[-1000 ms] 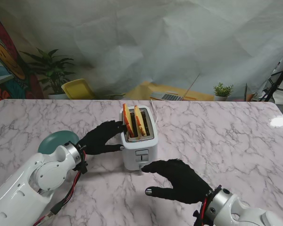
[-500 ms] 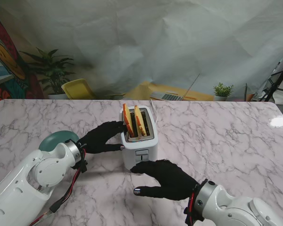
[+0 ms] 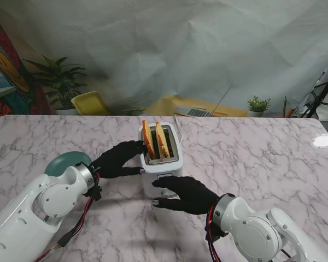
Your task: Toast the toast slices
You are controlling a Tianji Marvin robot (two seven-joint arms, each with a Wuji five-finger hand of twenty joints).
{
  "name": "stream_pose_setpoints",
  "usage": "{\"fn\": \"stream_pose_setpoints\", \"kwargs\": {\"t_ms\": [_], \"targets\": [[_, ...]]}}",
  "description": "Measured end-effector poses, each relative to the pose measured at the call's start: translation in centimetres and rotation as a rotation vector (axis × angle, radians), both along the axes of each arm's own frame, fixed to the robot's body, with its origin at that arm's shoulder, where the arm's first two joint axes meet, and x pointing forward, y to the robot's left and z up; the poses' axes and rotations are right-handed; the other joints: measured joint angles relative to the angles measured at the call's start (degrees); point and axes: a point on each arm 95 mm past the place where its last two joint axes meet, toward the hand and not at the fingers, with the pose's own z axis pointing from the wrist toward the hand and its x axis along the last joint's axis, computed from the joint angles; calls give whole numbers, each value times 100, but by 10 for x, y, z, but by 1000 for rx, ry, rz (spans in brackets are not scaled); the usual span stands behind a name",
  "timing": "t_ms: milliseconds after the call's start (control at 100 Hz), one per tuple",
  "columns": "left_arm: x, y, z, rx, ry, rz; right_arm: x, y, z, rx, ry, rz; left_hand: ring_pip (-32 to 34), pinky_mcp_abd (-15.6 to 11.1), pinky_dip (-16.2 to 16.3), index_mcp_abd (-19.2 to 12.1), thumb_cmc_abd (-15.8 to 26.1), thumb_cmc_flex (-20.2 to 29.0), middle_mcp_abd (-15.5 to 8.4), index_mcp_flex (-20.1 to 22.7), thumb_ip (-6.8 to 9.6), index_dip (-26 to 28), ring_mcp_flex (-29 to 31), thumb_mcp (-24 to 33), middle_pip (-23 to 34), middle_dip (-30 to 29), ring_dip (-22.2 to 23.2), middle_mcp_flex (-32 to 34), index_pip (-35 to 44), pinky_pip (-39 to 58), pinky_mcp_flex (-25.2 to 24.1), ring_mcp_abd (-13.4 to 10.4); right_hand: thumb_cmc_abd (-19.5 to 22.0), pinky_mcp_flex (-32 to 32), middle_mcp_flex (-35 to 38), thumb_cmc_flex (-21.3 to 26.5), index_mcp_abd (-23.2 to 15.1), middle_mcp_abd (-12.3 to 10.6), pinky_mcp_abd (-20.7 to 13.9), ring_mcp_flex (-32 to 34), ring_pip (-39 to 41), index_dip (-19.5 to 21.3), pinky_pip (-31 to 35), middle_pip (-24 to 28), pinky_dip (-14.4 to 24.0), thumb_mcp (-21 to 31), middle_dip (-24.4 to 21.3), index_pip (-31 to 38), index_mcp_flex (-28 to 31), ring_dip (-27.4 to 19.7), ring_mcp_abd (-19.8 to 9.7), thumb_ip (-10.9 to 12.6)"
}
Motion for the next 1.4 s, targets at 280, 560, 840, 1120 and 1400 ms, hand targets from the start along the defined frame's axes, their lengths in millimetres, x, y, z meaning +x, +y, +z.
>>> {"fn": "stream_pose_setpoints", "kwargs": {"t_ms": [280, 560, 840, 1120, 1400], "targets": [[-3, 0, -1, -6, 4, 12, 12, 1, -8, -106, -62, -21, 3, 0, 4, -29, 0, 6, -54, 0, 0, -9, 1, 0, -77, -12, 0, 0, -76, 0, 0, 0, 113, -1, 12, 2, 1, -232, -18, -42, 28, 0, -120, 12, 0, -124, -45, 1, 0, 38, -412, 43], [-4, 0, -3, -11, 0, 15, 15, 6, -13, -120, -55, -33, 26, 0, 64, -32, -1, 9, -58, 0, 0, -9, 1, 0, -79, -13, 0, 0, -79, 0, 0, 0, 185, 60, 63, 2, 1, -238, -18, 12, 28, -1, -126, 5, 4, -130, -45, 10, 2, 56, -418, 43], [-4, 0, -4, -13, -6, 19, 17, 10, -24, -123, -17, -30, 28, 0, 73, -64, -1, 10, -70, 0, 0, -9, 1, 0, -79, -13, 0, 4, -79, 0, 0, 0, 277, 60, 55, 146, 1, -238, -19, -36, 18, 15, -129, -1, 68, -136, -46, 13, 2, 57, -429, 43], [-3, 1, -5, -14, -14, 22, 17, 10, -39, -111, 36, -43, 29, 0, 76, -112, -1, 10, -124, 4, 0, -9, 2, 0, -80, -13, 0, 50, -69, 0, 0, 0, 277, 60, -27, 180, 1, -241, -20, -185, -98, 17, -131, -39, 125, -137, -106, 13, 2, -9, -436, 50], [-4, 1, -5, -14, -17, 24, 20, 10, -52, -103, 80, -51, 30, -1, 134, -121, -1, 74, -129, 4, 0, -9, 3, 0, -80, -13, 0, 51, -69, 0, 0, 0, 277, 51, -34, 226, 1, -424, -23, -208, -239, 26, -139, -137, 146, -202, -118, 14, 2, -15, -672, 51]]}}
